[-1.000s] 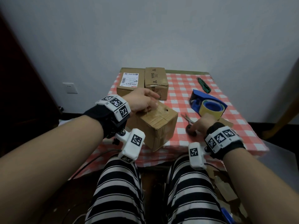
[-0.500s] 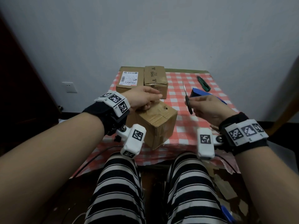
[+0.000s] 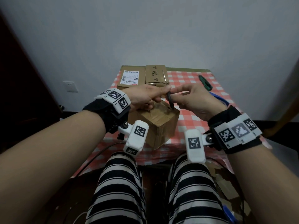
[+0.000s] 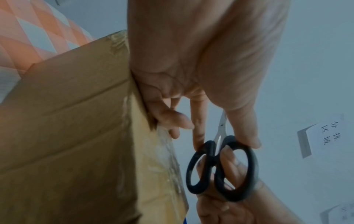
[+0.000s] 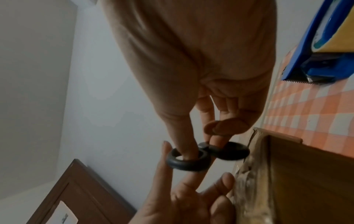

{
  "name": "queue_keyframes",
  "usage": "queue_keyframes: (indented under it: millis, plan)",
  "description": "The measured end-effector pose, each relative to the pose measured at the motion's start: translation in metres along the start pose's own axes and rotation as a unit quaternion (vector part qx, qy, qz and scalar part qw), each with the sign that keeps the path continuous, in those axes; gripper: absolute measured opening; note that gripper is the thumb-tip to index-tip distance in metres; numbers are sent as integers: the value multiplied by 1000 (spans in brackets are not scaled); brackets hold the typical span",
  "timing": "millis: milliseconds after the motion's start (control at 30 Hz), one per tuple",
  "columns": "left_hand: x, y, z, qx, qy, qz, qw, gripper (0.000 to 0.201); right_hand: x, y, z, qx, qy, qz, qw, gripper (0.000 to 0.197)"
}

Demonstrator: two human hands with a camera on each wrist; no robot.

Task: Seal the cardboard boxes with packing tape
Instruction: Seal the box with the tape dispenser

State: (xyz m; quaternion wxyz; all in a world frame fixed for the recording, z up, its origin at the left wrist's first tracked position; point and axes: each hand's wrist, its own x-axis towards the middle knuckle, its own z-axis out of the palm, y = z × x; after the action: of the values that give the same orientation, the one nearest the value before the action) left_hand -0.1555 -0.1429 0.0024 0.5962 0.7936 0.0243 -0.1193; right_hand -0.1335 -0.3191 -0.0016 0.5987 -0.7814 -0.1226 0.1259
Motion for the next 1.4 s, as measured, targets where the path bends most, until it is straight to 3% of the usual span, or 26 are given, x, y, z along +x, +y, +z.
queue_keyframes:
  millis: [100, 200, 300, 367, 467, 633, 800, 900, 1000, 1067, 1167, 1267, 1400]
  plan:
    - [2, 0, 0, -6, 4, -5, 1000, 58, -1, 0, -2, 4, -15, -11, 1000, 28]
    - [2, 1, 2, -14, 14, -18, 1000, 48, -2, 2, -5, 44, -27, -44, 998, 24]
    - [0, 3, 2, 0, -5, -18, 1000, 45, -2, 5, -6, -54, 6, -164, 985, 49]
    - [-2, 4, 3, 8, -20, -6, 1000, 44, -1, 5, -1, -135, -12, -240, 961, 56]
    - [-1, 2, 1, 2, -24, 0, 1000, 41, 5, 8, 7, -222, 7, -303, 927, 46]
    - [-3, 2, 0, 23, -37, 2, 999, 36, 9, 6, 6, -263, 25, -322, 909, 19]
    - [1, 0, -1, 21, -19, -15, 999, 48, 11, 8, -1, -261, 60, -316, 910, 10]
    - [2, -2, -3, -51, 34, -5, 998, 35, 11, 19, -7, -226, 142, -289, 919, 10]
    - [0, -7, -7, -40, 46, 3, 998, 12, 5, 30, -10, -119, 192, -207, 952, 17]
    - [-3, -8, -7, 9, 60, 1, 998, 15, -2, 32, -10, 19, 168, -141, 976, 21]
    - [-2, -7, -5, 58, 63, -3, 996, 27, -11, 29, -7, 161, 113, -82, 977, 20]
    - [-1, -7, -3, 76, 60, -10, 995, 29, -13, 27, -1, 143, 99, -78, 982, 22]
    - [1, -8, -1, 86, 61, -14, 994, 27, -11, 31, 4, 84, 130, -76, 985, 19]
